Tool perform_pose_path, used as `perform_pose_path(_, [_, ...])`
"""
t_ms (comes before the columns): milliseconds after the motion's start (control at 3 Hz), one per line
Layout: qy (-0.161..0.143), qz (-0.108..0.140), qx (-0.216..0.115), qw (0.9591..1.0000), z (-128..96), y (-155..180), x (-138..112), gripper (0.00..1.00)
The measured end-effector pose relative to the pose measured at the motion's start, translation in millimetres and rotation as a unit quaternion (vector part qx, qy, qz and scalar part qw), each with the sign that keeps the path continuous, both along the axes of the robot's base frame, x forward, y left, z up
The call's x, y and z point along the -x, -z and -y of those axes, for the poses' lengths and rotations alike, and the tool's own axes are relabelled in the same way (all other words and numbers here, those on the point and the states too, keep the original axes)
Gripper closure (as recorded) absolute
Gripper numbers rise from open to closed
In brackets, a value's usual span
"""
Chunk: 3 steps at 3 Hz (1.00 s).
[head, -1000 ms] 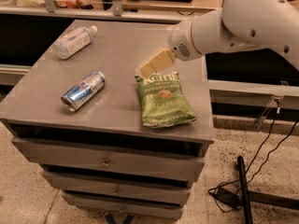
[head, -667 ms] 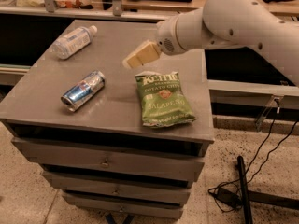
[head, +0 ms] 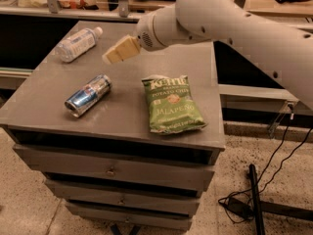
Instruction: Move blue plastic bottle near redbull can
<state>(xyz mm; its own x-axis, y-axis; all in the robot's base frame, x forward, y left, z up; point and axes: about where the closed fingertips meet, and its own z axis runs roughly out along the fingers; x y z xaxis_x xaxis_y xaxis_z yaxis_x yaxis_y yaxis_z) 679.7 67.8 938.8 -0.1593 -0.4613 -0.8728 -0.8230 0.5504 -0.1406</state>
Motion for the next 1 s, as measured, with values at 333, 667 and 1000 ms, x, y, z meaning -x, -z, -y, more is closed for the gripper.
perform_pose_path(333, [0.01,-0.007,-0.003,0.9999,-23.5,4.6,-13.9,0.0])
perform_pose_path(667, [0.01,0.001,-0.008,0.9999,-46.1,10.3,-34.0,0.0])
perform_pose_path(1000, [0.012,0.012,-0.013,0.9998,-66.1,15.2,-53.8,0.0])
